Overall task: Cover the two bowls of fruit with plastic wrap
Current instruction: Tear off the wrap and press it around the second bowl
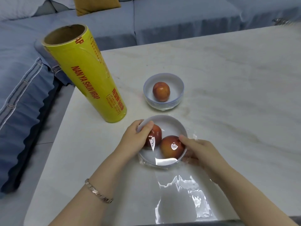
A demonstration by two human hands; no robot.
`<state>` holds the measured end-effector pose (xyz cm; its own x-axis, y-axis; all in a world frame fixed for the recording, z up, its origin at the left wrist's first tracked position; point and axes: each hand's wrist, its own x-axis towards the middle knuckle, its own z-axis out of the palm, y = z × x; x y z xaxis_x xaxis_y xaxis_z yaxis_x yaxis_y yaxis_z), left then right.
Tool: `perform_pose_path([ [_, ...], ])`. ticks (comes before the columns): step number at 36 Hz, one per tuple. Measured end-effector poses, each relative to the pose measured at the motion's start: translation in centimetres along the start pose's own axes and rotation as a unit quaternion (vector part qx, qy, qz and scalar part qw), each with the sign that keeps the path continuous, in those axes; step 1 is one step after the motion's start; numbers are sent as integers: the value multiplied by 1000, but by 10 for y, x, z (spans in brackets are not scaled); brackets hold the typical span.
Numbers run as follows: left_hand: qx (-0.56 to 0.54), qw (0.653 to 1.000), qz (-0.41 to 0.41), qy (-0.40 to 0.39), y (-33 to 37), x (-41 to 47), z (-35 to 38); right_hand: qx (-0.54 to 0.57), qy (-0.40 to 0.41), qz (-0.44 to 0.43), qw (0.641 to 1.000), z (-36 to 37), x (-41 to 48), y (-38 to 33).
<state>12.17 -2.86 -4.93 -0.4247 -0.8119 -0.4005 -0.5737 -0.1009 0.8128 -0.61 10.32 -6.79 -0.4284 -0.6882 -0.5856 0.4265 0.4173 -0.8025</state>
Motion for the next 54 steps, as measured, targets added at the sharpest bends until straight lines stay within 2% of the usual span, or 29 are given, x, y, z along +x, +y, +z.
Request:
perform_pose_path([
  [5, -6, 1000, -10, 3, -1, -6, -4, 21, 25, -52, 998, 2, -8, 1],
  [7, 5, 1000, -2, -9, -2, -12, -8, -24, 30, -95, 995, 0, -8, -1],
  [11, -1, 998, 34, -54, -3, -23, -14, -190, -4, -168, 967, -11, -11, -7],
  [14, -5, 994, 65, -82, -5, -28, -15, -239, -41, -195, 950, -12, -15, -12],
  [20, 1, 995, 102, -4, -10, -28, -10, -272, -80, -207, 936, -7, -15, -20],
  [23, -18, 993, 118, 1, -10, -28, -7, -283, -120, -204, 929, -4, -16, -28],
  [28, -24, 991, 129, 7, -13, -31, -6, -254, -59, -212, 942, 8, -15, -45],
  [33, -16, 991, 131, 2, -12, -33, -4, -274, -57, -211, 937, 22, -12, -56],
  [40, -20, 992, 125, 5, -6, -37, -4, -227, -15, -283, 932, 24, -10, -61],
  [43, -18, 993, 119, 4, -5, -36, -4, -209, 6, -345, 915, 27, -14, -60],
  [47, -10, 992, 126, -2, -6, -37, -5, -259, 71, -410, 871, 32, -8, -52],
  [54, -28, 987, 156, 9, -9, -39, -6, -309, 77, -335, 887, 31, 14, -41],
])
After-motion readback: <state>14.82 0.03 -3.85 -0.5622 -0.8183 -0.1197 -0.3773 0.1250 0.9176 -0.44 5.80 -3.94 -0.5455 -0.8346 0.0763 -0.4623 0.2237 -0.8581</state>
